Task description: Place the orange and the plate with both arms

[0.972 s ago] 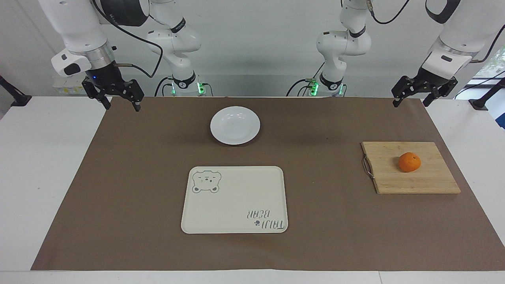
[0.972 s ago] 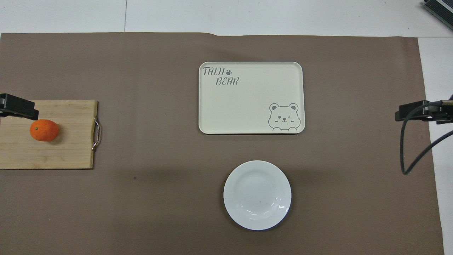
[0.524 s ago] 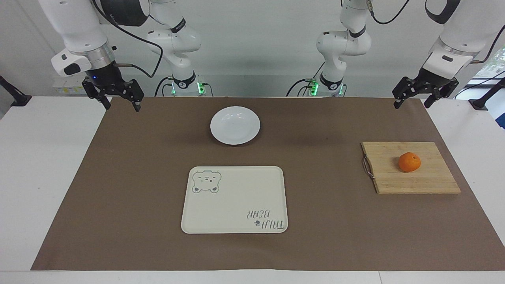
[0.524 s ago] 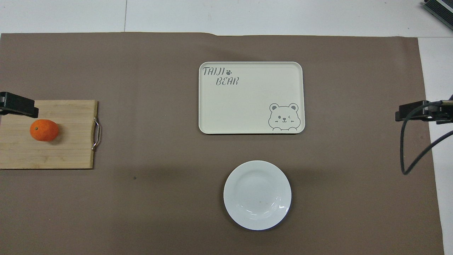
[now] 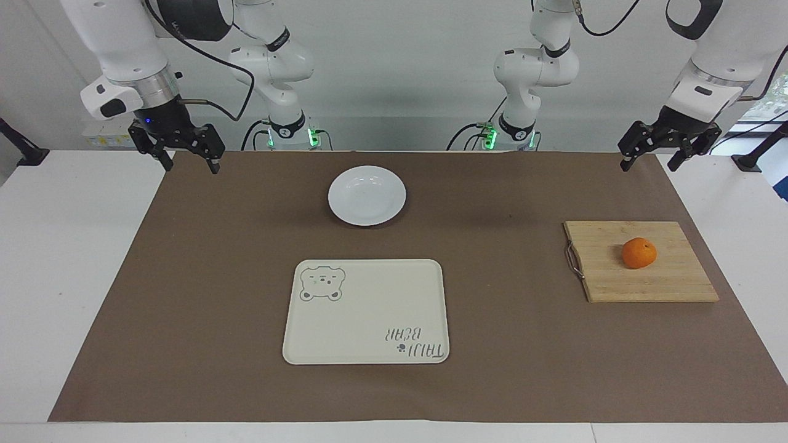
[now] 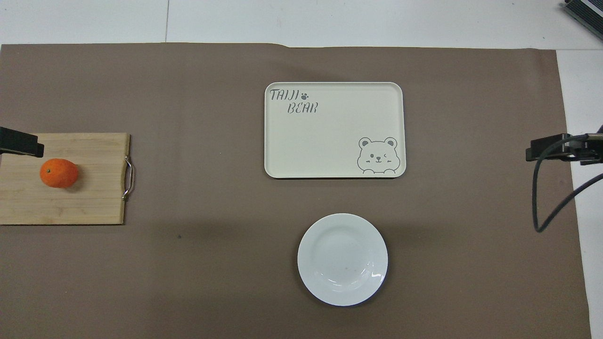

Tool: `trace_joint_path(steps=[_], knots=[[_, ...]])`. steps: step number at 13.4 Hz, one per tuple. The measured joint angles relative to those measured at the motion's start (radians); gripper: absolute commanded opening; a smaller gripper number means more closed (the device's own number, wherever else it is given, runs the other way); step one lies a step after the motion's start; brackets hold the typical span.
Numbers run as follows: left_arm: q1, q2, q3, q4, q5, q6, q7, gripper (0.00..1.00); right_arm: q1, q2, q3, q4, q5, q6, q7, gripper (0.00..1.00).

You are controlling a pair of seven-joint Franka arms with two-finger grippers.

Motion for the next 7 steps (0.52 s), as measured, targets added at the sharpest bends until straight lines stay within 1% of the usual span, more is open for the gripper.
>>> trace_joint_path(steps=[3, 7], knots=[[0.048, 0.000, 0.001, -0.076, 0.000, 0.115, 0.031, 1.00, -0.001, 0.000, -0.001, 0.000, 0.000, 0.000, 0.000, 1.00], [0.113, 0.001, 0.003, -0.177, 0.000, 0.232, 0.136, 1.00, 0.000, 0.000, 0.000, 0.000, 0.000, 0.000, 0.000, 1.00]])
